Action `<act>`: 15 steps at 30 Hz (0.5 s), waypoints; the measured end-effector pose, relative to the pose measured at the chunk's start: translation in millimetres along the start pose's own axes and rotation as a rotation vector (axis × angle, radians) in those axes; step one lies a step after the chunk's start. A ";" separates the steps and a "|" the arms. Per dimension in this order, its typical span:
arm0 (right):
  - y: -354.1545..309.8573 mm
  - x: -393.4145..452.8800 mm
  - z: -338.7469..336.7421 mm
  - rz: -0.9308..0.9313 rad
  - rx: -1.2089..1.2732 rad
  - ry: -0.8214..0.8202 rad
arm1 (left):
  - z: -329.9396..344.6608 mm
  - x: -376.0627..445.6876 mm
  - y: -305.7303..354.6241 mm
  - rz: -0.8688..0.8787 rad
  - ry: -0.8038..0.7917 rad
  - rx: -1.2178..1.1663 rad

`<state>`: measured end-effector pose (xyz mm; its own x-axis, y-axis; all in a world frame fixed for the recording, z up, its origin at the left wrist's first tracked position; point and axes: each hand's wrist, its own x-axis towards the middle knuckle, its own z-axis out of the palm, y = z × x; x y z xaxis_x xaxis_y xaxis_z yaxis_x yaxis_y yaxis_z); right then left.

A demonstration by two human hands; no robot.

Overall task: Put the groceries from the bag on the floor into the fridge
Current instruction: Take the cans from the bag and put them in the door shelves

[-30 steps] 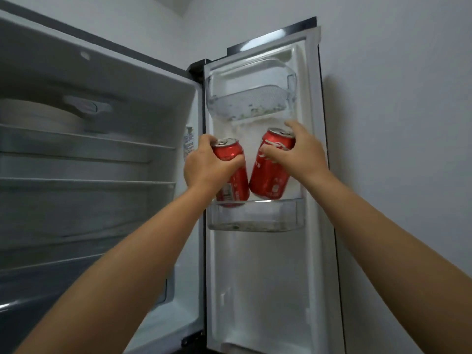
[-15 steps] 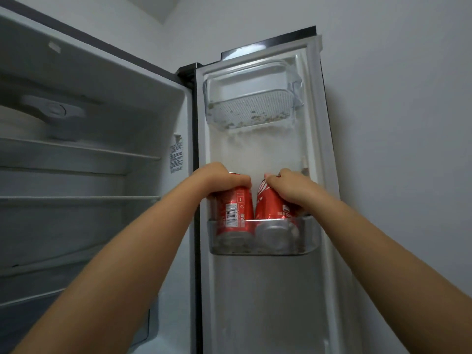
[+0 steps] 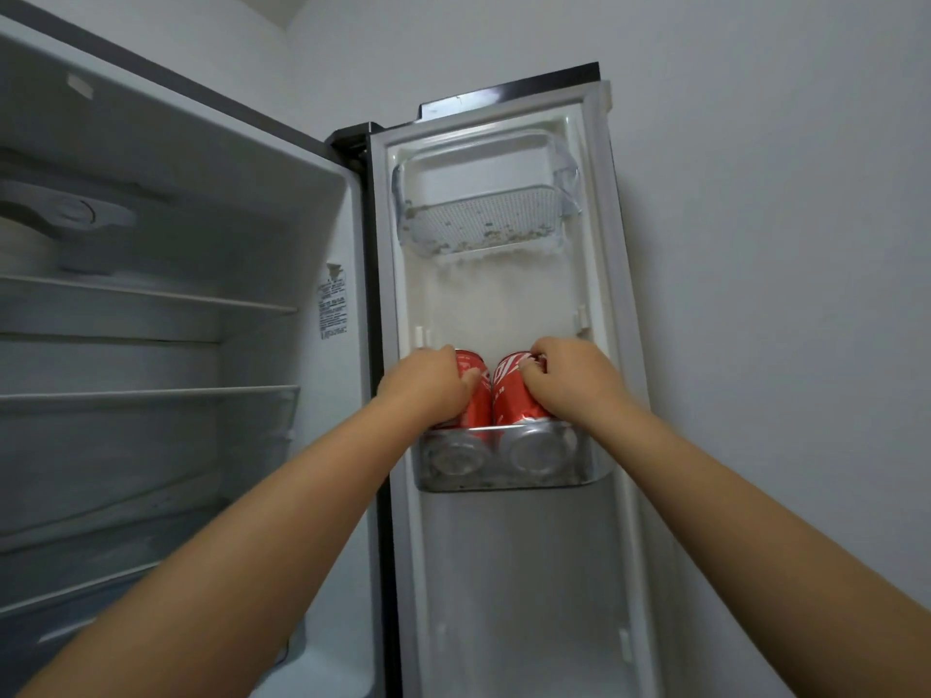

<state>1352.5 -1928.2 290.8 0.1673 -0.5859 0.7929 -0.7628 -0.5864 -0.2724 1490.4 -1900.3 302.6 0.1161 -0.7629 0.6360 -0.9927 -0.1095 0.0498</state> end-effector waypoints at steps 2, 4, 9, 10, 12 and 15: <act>-3.4 -2.6 -3.0 -0.053 -0.021 -0.002 | -5.3 -9.8 3.8 0.017 0.035 0.051; -6.8 -6.8 -7.6 -0.104 -0.035 -0.015 | -13.3 -21.8 9.0 0.012 0.041 0.104; -14.8 -28.4 -23.4 -0.185 -0.010 0.000 | -35.8 -71.2 11.3 -0.070 0.023 0.243; -16.5 -36.1 -26.4 -0.204 0.012 0.005 | -40.1 -86.8 8.2 -0.114 0.014 0.270; -21.8 -56.4 -31.2 -0.261 0.077 0.011 | -46.2 -124.8 -0.3 -0.224 -0.018 0.314; -39.9 -100.1 -34.0 -0.371 0.222 -0.015 | -56.1 -196.9 -9.6 -0.406 -0.074 0.361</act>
<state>1345.0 -1827.1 240.9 0.4157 -0.3196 0.8515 -0.4962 -0.8643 -0.0822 1475.4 -1713.4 220.0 0.5024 -0.6551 0.5643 -0.7954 -0.6061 0.0044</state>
